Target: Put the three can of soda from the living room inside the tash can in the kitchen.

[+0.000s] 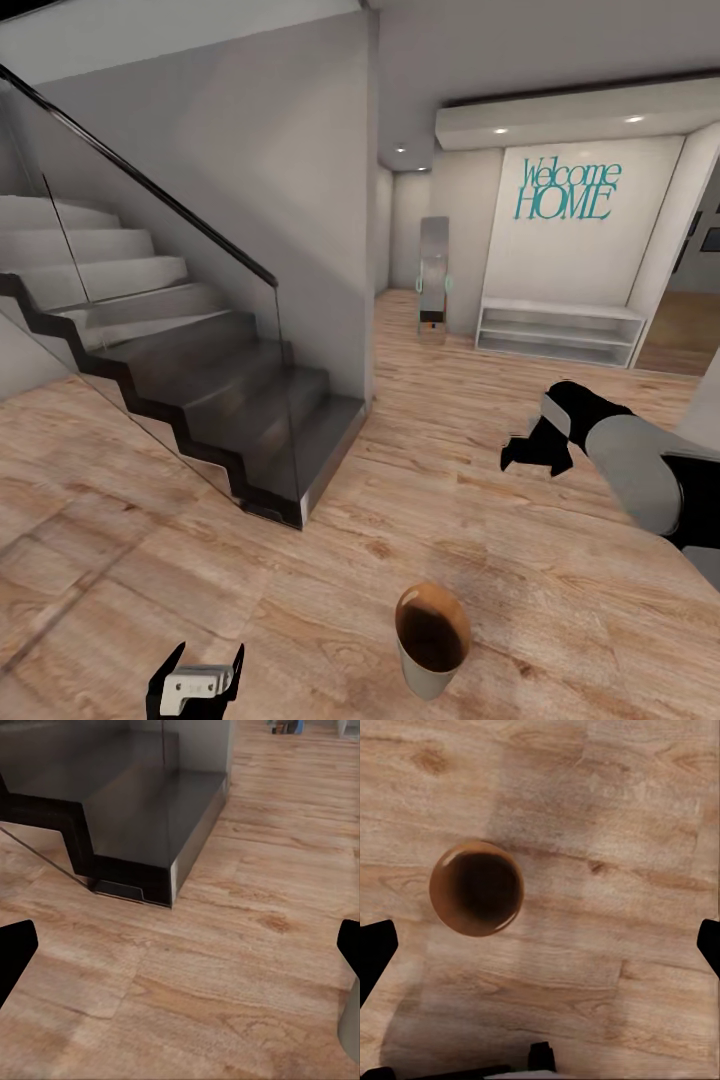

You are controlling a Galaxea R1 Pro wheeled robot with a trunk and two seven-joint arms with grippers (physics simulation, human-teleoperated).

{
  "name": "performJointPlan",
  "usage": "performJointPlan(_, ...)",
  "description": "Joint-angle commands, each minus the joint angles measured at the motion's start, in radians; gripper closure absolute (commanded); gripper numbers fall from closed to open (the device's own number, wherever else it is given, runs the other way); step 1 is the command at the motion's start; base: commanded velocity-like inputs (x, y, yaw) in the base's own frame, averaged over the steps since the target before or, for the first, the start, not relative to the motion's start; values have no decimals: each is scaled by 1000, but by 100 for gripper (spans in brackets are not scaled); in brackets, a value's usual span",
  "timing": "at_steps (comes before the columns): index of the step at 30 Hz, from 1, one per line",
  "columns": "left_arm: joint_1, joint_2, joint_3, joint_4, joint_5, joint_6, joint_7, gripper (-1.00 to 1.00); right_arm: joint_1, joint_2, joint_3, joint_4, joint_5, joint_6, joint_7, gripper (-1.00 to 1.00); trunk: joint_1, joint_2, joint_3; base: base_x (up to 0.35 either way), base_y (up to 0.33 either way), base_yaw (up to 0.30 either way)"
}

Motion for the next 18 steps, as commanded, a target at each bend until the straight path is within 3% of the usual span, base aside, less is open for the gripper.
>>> performJointPlan(1, 0, 0, 0, 1, 0, 0, 0, -100, -1, -2, 0, 14, 1, 4, -2, -100, 0, 0, 0, 0, 0, 0)
performJointPlan(7, 0, 0, 1, 2, 0, 0, 0, -100, 12, -17, 3, 55, 7, 18, -14, -100, 0, 0, 0, 0, 0, 0)
performJointPlan(18, 0, 0, 1, 2, 0, -1, 0, -100, 88, -12, 6, 68, 12, 19, -39, -100, 0, 0, 0, 0, 0, 0)
